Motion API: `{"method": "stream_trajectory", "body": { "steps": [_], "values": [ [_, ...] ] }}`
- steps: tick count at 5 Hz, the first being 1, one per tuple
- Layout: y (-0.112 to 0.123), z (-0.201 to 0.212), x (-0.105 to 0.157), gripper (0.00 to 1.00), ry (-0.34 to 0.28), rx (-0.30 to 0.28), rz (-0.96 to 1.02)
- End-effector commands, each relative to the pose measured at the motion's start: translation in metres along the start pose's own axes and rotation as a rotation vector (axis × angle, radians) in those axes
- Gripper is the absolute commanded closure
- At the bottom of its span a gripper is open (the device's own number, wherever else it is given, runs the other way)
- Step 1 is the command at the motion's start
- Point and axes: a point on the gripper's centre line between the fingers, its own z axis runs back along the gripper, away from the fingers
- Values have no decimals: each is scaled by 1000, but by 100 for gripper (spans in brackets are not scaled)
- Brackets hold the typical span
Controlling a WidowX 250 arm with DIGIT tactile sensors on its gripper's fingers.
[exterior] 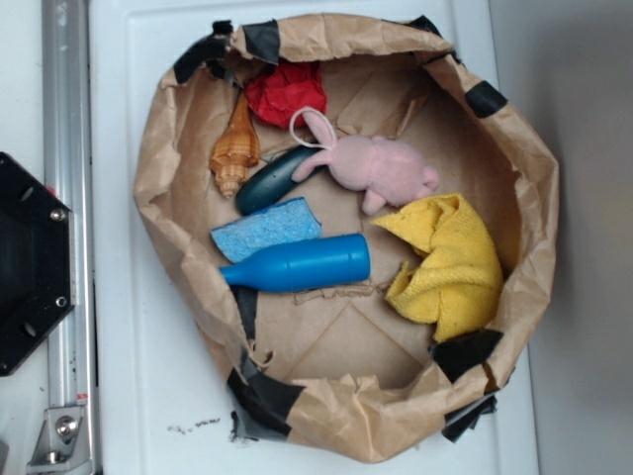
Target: Grab the yellow cloth.
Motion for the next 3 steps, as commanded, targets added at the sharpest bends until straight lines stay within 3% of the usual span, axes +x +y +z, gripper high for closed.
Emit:
{"method": "stream_trajectory", "body": {
  "steps": [1,2,3],
  "values": [
    [0,0,0,0,0,0,0],
    [26,-40,39,0,-169,59,-17],
    [26,-57,74,0,-261,42,-82]
  ]
}}
